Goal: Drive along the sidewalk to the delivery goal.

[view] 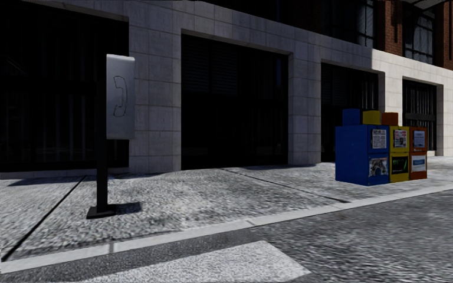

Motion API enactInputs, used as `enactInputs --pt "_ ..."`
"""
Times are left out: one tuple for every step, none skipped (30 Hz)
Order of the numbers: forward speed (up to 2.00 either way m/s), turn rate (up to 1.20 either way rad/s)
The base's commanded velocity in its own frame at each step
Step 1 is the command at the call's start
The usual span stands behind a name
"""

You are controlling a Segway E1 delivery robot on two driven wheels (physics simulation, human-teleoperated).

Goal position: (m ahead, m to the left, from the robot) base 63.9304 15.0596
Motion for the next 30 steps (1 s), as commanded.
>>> enactInputs --pt "2.00 0.04" --pt "2.00 0.04" --pt "2.00 0.05" --pt "2.00 0.05" --pt "2.00 0.06" --pt "2.00 0.07" --pt "2.00 0.09" --pt "2.00 0.09" --pt "2.00 0.09" --pt "2.00 0.09" --pt "2.00 0.08" --pt "2.00 0.07" --pt "1.97 0.07" --pt "1.97 0.07" --pt "1.90 0.07" --pt "1.82 0.07" --pt "1.66 0.07" --pt "1.58 0.07" --pt "1.58 0.07" --pt "1.48 0.07" --pt "1.40 0.08" --pt "1.36 0.21" --pt "1.35 0.25" --pt "1.35 0.25" --pt "1.35 0.26" --pt "1.35 0.20" --pt "1.35 0.00" --pt "1.35 0.00" --pt "1.35 0.00" --pt "1.35 0.00"
